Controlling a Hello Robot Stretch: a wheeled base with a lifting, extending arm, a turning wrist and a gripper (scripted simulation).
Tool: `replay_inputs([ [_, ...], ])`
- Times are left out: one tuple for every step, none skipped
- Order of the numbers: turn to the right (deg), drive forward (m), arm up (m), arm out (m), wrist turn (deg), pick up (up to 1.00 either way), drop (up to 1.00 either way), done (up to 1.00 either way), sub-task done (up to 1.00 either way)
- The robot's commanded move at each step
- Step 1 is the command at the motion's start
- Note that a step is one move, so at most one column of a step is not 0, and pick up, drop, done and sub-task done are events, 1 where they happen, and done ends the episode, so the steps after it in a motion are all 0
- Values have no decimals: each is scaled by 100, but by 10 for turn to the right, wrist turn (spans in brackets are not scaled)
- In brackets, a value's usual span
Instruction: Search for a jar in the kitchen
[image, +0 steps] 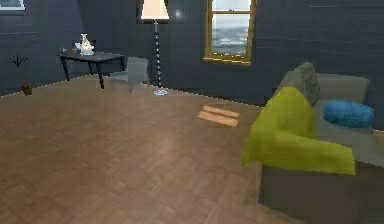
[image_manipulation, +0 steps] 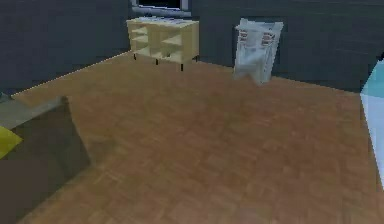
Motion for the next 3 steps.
replay_inputs([
  [-450, 0, 0, 0, 0, 0, 0, 0, 0],
  [-450, 0, 0, 0, 0, 0, 0, 0, 0],
  [-360, 0, 0, 0, 0, 0, 0, 0, 0],
])
